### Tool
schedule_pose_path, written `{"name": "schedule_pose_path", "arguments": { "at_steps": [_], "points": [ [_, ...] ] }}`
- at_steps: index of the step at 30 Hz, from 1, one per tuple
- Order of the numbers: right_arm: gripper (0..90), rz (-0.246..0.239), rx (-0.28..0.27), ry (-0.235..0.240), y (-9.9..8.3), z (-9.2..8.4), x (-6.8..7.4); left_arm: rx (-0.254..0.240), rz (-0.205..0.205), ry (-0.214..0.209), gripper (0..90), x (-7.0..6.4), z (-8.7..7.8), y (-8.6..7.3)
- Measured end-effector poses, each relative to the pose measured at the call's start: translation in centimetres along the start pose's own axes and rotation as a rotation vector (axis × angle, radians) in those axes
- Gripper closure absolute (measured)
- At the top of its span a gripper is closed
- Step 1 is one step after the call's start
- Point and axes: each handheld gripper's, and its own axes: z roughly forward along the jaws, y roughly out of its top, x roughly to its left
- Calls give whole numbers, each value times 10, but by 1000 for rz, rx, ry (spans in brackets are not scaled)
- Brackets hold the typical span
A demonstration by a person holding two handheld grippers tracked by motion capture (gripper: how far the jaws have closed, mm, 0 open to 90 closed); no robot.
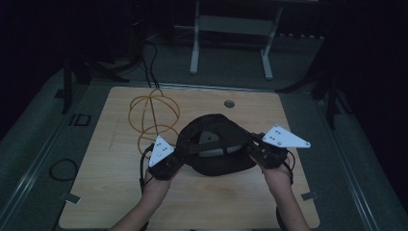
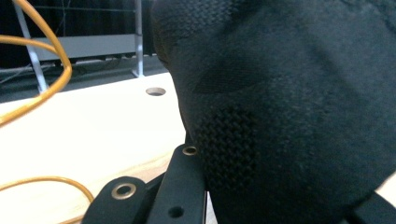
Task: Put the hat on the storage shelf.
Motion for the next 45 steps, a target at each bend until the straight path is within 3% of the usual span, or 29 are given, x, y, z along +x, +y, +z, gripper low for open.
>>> {"name": "schedule_pose_path", "arguments": {
  "at_steps": [5,9,12,16,22,27,31,32,36,39,41,45],
  "points": [
    [765,8,1,-13,-8,-6,-1,-5,-15,-16,893,0,0,8],
    [595,13,7,-5,-13,-14,1,-22,0,-15,894,-3,-2,17],
    [504,-15,37,-12,-19,-19,5,-33,20,-6,894,-5,-4,24],
    [418,-25,78,15,-30,-26,8,-53,14,-8,894,-3,-5,33],
    [370,-19,131,38,-48,-36,12,-65,25,-27,894,-7,-5,38],
    [335,1,161,90,-62,-45,11,-78,33,-54,894,-8,-7,45],
    [332,5,182,164,-70,-55,10,-83,51,-82,894,-6,-10,48],
    [337,-3,178,182,-71,-59,10,-82,54,-81,893,-5,-11,48],
    [361,-20,133,210,-65,-75,5,-101,69,-140,893,2,-14,45],
    [363,-21,83,232,-54,-84,0,-104,72,-154,893,5,-17,44],
    [376,-8,41,276,-46,-90,-2,-105,58,-176,893,8,-18,44],
    [376,-39,-3,310,-33,-102,-3,-106,58,-202,893,12,-21,45]
  ]
}}
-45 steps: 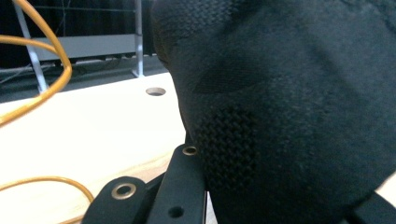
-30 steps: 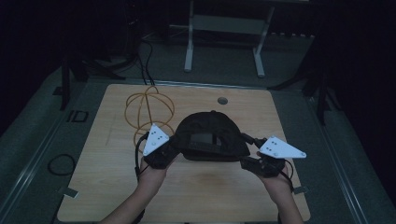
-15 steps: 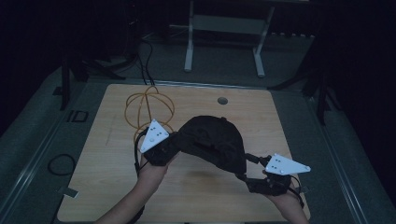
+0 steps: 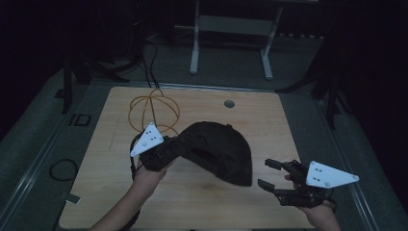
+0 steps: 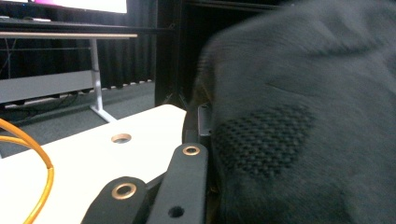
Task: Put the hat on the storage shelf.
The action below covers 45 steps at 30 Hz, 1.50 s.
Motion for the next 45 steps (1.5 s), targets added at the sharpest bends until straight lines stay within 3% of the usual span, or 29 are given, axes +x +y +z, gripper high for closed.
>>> {"name": "schedule_pose_path", "arguments": {
  "at_steps": [2,3,4,6,10,16,20,24,26,30,33,37,40,43,45],
  "points": [
    [376,-8,-13,-1,4,-5,0,6,-7,-28,893,1,-1,0],
    [376,-17,-14,-10,6,-6,0,12,9,-43,892,0,-1,0],
    [377,-32,-5,-22,7,-5,1,18,16,-81,892,0,-1,-1],
    [379,-72,20,-51,8,0,2,45,40,-131,892,0,0,-1],
    [391,-129,76,-31,12,18,7,80,36,-225,892,3,1,0],
    [391,-208,93,31,22,45,16,90,18,-287,892,0,6,1],
    [413,-269,94,19,28,59,23,95,11,-314,892,-3,10,3],
    [454,-298,85,29,32,65,26,103,22,-322,892,-4,11,4],
    [508,-309,79,33,33,66,26,100,5,-329,892,-3,11,4],
    [716,-320,78,38,35,68,27,94,-32,-339,891,2,12,3],
    [869,-312,82,37,35,69,28,93,-30,-328,891,2,13,3],
    [884,-261,34,45,35,68,26,95,-21,-306,890,5,13,4],
    [886,-248,20,42,37,67,27,101,-11,-309,888,5,13,4],
    [888,-219,27,49,40,65,25,108,8,-284,874,4,13,5],
    [887,-201,23,47,42,63,24,113,39,-247,765,0,12,6]
  ]
}}
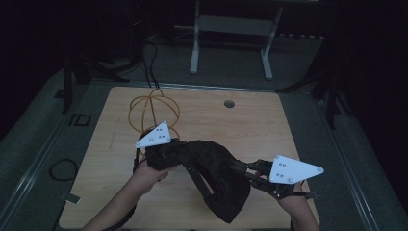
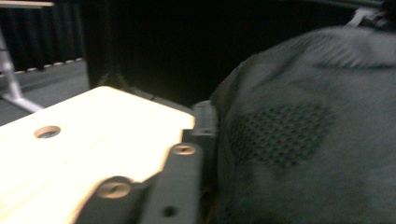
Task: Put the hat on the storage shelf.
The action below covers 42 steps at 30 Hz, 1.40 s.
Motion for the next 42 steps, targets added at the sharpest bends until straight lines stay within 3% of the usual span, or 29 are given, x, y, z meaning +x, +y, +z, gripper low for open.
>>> {"name": "schedule_pose_path", "arguments": {
  "at_steps": [2,6,9,12,13,15,21,24,32,41,42],
  "points": [
    [887,-1,-11,-21,1,-3,-1,1,31,25,674,-4,-2,1],
    [887,23,-34,-56,2,-9,-5,4,81,105,587,-9,-9,1],
    [887,48,-51,-90,3,-14,-10,0,77,147,490,-8,-16,-2],
    [887,66,-61,-115,4,-17,-15,9,83,154,377,-6,-20,-5],
    [887,74,-64,-134,4,-18,-17,12,78,154,377,-5,-24,-8],
    [887,95,-71,-179,7,-21,-23,21,75,165,270,-5,-28,-11],
    [887,104,-79,-277,20,-23,-36,46,84,216,100,-6,-42,-28],
    [887,105,-93,-304,28,-20,-44,61,80,246,22,-7,-49,-37],
    [887,94,-110,-342,55,4,-68,56,38,331,22,-7,-72,-72],
    [887,88,-92,-349,83,54,-91,54,-33,442,22,-2,-103,-125],
    [887,88,-92,-349,83,54,-91,54,-33,442,22,-2,-103,-125]
  ]
}}
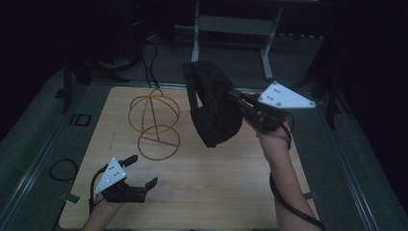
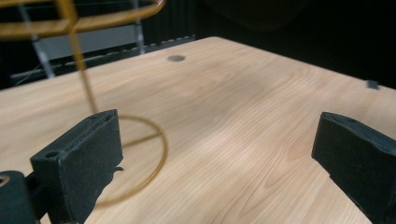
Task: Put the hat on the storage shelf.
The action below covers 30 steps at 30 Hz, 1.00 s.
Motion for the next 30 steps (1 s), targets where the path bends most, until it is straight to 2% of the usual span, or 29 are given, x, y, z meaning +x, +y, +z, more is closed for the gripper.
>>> {"name": "schedule_pose_path", "arguments": {
  "at_steps": [1,3,6,8,9,11,13,18,22,27,30],
  "points": [
    [886,5,7,8,3,9,1,-1,-16,20,22,2,-4,-10],
    [887,-6,26,17,6,30,8,-6,-29,42,23,5,-7,-19],
    [887,-9,54,40,7,53,16,18,-17,113,22,7,-10,-32],
    [887,-5,66,58,6,65,22,52,8,162,22,10,-10,-37],
    [886,-3,73,68,5,72,25,50,1,179,22,12,-10,-39],
    [886,-4,82,82,3,83,31,48,-46,174,23,16,-11,-43],
    [886,-13,100,95,3,93,37,40,-71,170,22,19,-12,-46],
    [886,-5,132,125,-3,117,48,31,-83,144,23,20,-11,-48],
    [886,-1,163,152,-10,134,54,32,-76,129,23,18,-10,-50],
    [885,23,195,168,-18,151,56,33,-80,117,23,17,-9,-52],
    [885,18,214,180,-20,160,59,30,-86,109,23,18,-10,-52]
  ]
}}
